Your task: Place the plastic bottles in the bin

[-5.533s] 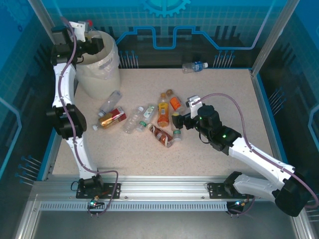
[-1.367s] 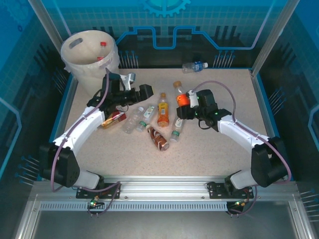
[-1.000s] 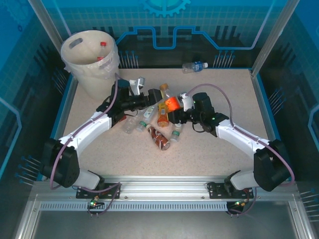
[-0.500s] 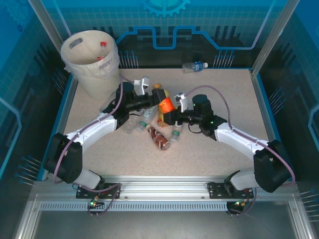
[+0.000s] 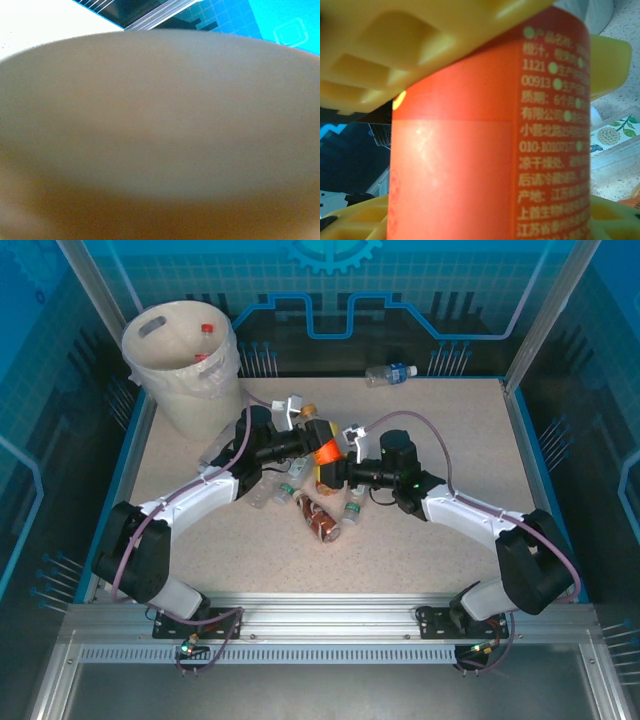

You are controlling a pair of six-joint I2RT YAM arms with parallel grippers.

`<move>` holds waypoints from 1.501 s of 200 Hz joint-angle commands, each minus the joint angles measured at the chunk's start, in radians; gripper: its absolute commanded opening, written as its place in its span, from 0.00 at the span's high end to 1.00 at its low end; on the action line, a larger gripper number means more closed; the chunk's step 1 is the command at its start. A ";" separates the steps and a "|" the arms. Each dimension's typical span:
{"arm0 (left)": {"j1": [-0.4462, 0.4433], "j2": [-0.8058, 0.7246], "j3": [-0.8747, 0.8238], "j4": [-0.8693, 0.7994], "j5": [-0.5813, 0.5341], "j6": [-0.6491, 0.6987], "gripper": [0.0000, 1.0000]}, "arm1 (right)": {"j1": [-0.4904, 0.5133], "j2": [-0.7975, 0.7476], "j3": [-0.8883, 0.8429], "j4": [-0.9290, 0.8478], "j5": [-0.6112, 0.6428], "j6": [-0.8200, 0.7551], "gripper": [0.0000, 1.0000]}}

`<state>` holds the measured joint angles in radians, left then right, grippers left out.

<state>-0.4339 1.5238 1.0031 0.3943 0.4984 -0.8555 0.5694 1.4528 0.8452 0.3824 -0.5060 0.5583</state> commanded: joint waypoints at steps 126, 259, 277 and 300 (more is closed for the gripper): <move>-0.011 -0.111 0.132 -0.463 -0.350 0.362 0.52 | 0.009 -0.173 0.067 -0.419 0.444 -0.226 0.00; 0.226 -0.121 0.491 -0.707 -0.766 0.795 0.52 | 0.007 -0.295 -0.017 -0.382 0.568 -0.221 0.00; 0.247 -0.084 0.556 -0.690 -0.823 0.868 0.51 | 0.007 -0.294 -0.019 -0.381 0.585 -0.205 0.00; 0.257 -0.032 0.632 -0.654 -0.921 0.984 0.51 | 0.008 -0.298 -0.026 -0.375 0.604 -0.193 0.00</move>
<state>-0.1856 1.4376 1.5581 -0.3058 -0.2939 -0.0399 0.5766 1.1763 0.8181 0.0143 0.0589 0.3470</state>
